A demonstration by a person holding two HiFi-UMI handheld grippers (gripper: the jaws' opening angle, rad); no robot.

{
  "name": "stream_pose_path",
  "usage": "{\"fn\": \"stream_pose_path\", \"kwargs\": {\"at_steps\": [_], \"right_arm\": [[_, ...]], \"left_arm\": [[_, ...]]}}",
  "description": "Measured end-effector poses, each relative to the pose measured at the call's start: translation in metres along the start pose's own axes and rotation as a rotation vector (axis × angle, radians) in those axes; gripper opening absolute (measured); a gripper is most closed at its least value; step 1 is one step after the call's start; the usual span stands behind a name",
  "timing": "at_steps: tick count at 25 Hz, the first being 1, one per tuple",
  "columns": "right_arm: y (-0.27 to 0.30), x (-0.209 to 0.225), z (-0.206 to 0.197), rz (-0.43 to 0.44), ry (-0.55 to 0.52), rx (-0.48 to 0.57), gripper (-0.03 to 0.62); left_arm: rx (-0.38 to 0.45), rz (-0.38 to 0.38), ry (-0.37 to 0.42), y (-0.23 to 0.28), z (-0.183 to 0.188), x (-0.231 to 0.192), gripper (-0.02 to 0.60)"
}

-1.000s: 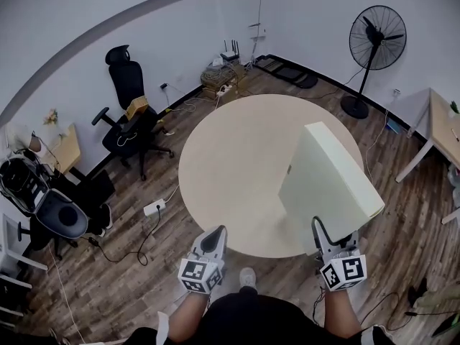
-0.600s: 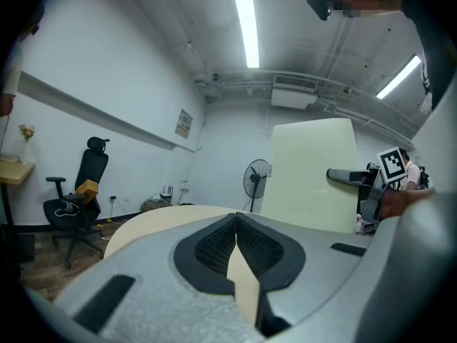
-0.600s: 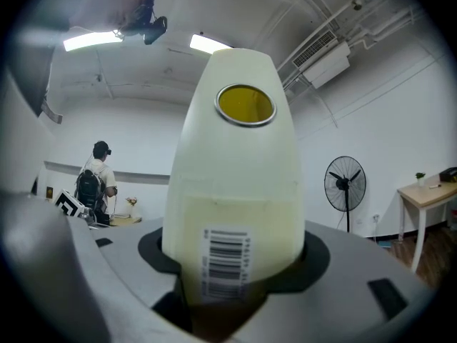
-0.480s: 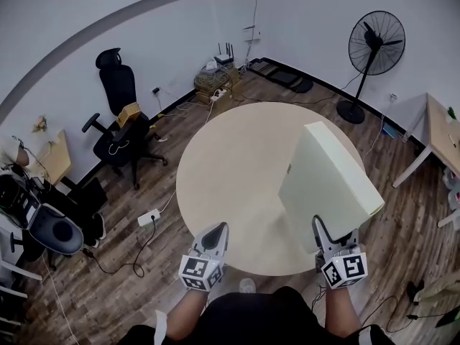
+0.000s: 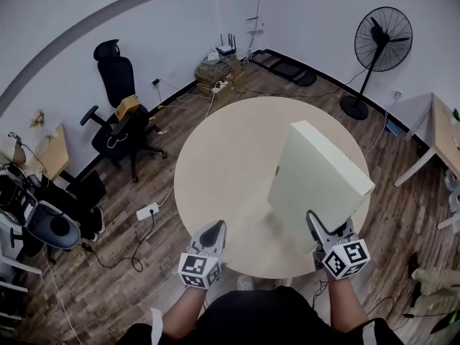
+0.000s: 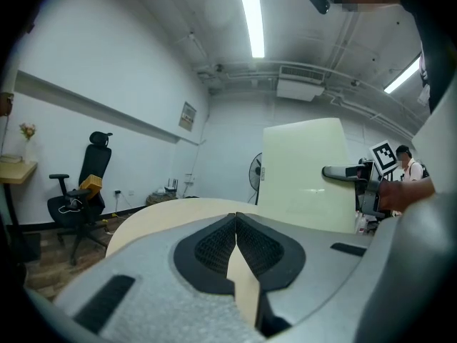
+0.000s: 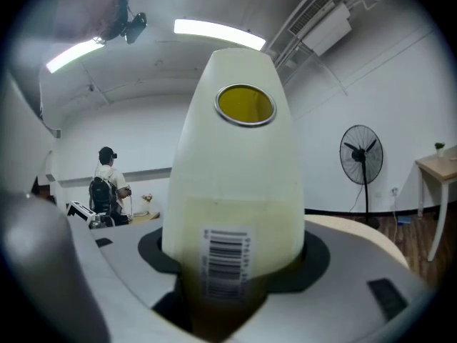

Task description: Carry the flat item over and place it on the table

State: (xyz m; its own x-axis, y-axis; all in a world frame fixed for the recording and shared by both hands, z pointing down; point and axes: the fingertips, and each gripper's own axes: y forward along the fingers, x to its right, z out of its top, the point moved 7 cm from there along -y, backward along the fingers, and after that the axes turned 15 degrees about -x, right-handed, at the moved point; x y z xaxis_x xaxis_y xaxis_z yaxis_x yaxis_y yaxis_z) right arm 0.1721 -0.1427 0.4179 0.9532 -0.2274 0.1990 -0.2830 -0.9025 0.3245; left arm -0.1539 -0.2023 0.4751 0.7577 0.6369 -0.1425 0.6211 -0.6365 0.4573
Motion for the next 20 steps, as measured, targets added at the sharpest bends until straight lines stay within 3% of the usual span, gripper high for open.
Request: {"fn": "stream_pose_path", "kwargs": {"at_steps": [8, 12, 18, 20], "right_arm": [[0.030, 0.028, -0.059, 0.210, 0.270, -0.206, 0.288], [0.041, 0.042, -0.092, 0.371, 0.430, -0.325, 0.285], [0.069, 0.047, -0.127, 0.588, 0.664, -0.446, 0.282], [0.081, 0.049, -0.139, 0.686, 0.702, -0.473, 0.282]], "left_arm": [[-0.011, 0.027, -0.019, 0.011, -0.001, 0.015, 0.006], [-0.029, 0.054, -0.034, 0.014, -0.007, 0.026, 0.006], [-0.040, 0.084, 0.013, 0.021, -0.008, 0.038, 0.006], [-0.041, 0.099, 0.006, 0.020, -0.010, 0.041, 0.006]]}}
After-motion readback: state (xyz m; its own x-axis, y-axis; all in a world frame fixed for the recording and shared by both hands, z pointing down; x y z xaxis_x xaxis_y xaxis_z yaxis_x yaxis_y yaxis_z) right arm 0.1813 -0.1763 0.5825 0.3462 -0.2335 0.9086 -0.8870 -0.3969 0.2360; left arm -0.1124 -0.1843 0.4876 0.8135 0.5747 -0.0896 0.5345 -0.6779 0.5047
